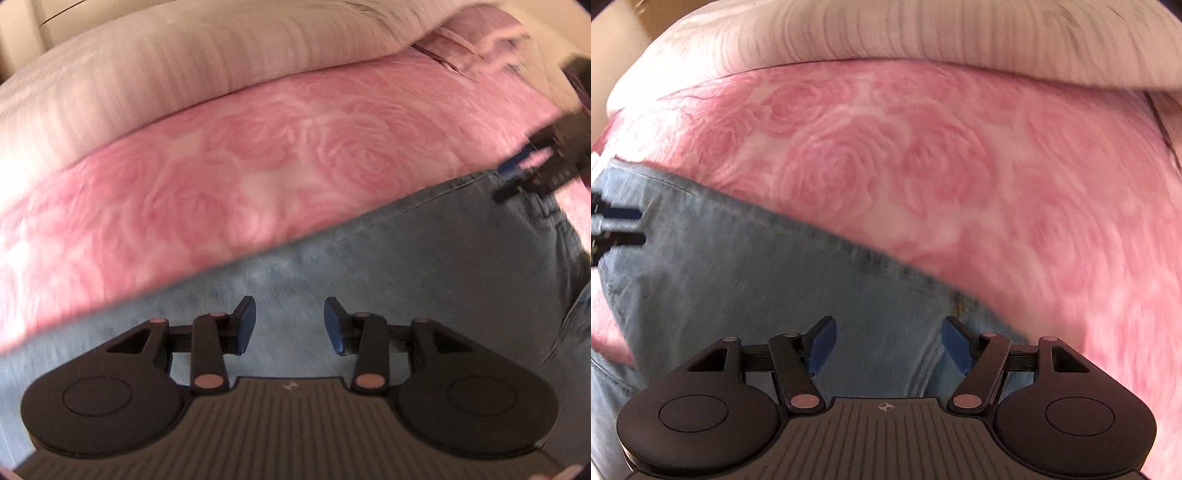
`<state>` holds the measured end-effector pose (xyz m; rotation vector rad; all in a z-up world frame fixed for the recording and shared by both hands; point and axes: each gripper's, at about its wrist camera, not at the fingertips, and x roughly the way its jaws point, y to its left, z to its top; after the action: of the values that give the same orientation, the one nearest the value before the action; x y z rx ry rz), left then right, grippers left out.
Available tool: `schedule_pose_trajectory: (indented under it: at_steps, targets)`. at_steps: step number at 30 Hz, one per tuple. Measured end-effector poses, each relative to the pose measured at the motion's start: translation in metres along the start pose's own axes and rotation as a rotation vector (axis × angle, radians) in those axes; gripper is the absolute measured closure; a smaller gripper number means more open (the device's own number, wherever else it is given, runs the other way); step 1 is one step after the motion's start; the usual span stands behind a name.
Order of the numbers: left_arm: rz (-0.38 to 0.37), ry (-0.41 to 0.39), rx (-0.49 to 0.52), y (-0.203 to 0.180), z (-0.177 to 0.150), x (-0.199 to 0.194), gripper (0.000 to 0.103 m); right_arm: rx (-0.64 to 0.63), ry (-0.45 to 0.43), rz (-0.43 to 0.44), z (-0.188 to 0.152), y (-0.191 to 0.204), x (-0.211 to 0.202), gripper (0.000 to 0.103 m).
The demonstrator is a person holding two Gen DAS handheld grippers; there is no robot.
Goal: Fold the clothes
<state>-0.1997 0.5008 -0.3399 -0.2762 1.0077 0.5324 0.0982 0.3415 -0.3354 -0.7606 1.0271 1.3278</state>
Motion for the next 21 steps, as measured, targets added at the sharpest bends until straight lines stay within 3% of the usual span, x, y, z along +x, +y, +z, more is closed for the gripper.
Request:
schedule_pose_trajectory:
  at_steps: [7, 10, 14, 16, 19, 21]
  targets:
    - [-0.065, 0.066, 0.192, 0.037, 0.019, 0.035, 0.065, -0.181, 0.026, 0.064, 0.033, -0.008, 0.033, 0.036]
    - [-0.093, 0.121, 0.263, 0.053, 0.023, 0.05, 0.059, -0.249, 0.071, 0.105, 0.042, -0.012, 0.043, 0.036]
    - [-0.13, 0.146, 0.291, 0.07, 0.024, 0.061, 0.044, -0.267, 0.116, 0.163, 0.046, -0.016, 0.052, 0.036]
    - [-0.161, 0.158, 0.287, 0.073, 0.022, 0.064, 0.045, -0.276, 0.125, 0.178, 0.046, -0.016, 0.053, 0.037]
    - [-0.198, 0.162, 0.364, 0.065, 0.018, 0.064, 0.062, -0.306, 0.116, 0.181, 0.042, -0.011, 0.051, 0.066]
    - [-0.205, 0.158, 0.401, 0.061, 0.017, 0.061, 0.086, -0.328, 0.109, 0.168, 0.039, -0.008, 0.048, 0.075]
